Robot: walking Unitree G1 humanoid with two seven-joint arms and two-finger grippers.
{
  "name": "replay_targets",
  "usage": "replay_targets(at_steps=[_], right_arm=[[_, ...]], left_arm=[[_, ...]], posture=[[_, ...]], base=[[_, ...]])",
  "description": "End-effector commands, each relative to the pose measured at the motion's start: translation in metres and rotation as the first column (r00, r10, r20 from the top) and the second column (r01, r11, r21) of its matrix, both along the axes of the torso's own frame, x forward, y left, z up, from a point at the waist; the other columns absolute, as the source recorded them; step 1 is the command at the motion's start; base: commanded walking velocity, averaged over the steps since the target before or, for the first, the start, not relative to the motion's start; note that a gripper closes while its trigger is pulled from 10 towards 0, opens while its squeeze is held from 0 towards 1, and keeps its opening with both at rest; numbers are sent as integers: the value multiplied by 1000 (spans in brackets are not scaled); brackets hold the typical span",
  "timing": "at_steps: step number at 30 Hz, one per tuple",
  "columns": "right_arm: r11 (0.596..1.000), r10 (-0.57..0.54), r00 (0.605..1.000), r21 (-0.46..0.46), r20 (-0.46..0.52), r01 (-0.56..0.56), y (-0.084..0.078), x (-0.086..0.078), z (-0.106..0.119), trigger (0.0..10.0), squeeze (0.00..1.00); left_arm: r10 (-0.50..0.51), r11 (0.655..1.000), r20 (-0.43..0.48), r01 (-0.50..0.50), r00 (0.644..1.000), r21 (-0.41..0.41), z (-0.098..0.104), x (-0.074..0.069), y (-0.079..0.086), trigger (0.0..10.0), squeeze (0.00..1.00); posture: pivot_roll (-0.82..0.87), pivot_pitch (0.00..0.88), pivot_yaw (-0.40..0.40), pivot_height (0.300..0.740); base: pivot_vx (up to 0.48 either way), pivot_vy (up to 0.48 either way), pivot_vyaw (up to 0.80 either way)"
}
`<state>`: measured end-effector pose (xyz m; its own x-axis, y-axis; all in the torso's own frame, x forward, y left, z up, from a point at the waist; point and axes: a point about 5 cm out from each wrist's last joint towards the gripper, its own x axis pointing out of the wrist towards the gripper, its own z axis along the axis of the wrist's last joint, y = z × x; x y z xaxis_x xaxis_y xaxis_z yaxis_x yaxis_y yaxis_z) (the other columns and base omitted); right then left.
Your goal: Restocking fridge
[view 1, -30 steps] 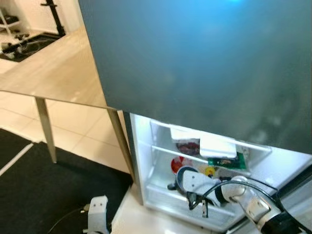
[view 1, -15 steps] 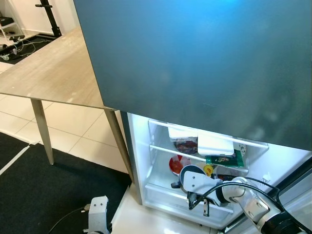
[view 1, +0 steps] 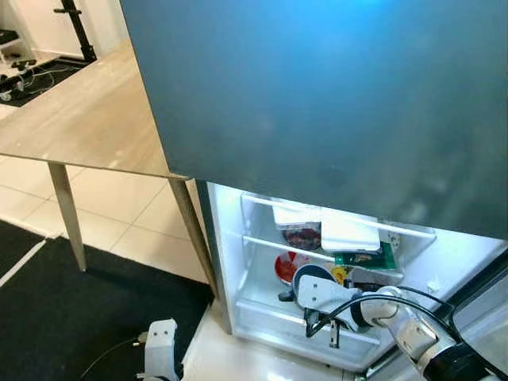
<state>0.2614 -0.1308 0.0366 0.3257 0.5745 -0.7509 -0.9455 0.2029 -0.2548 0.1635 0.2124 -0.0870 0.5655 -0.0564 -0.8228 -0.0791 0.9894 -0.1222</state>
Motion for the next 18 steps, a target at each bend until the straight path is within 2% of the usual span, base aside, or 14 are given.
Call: replay_targets(at_steps=[1, 4, 11, 18], right_arm=[[1000, -7, 1000, 0, -1, 7, 1, 1, -1, 10000, 0], [1000, -9, 1000, 0, 0, 9, 1, 1, -1, 10000, 0], [1000, -13, 1000, 1, 2, 13, 1, 1, 0, 10000, 0], [1000, -15, 1000, 0, 2, 15, 0, 1, 0, 10000, 0]], left_arm=[[-2, 1000, -12, 2, 1000, 7, -1, -3, 2, 10000, 0], [-1, 1000, -15, 1, 1000, 3, -1, -3, 2, 10000, 0], [6, 1000, -16, -6, 1000, 7, -1, -3, 3, 10000, 0], [0, 1000, -15, 0, 1000, 10, -1, -2, 3, 10000, 0]], posture=[[-46, 0, -44, 740], [-47, 0, -43, 740], [-48, 0, -41, 740], [-48, 0, -41, 740]], base=[[0, 0, 0], [0, 97, 0], [0, 457, 0], [0, 0, 0]])
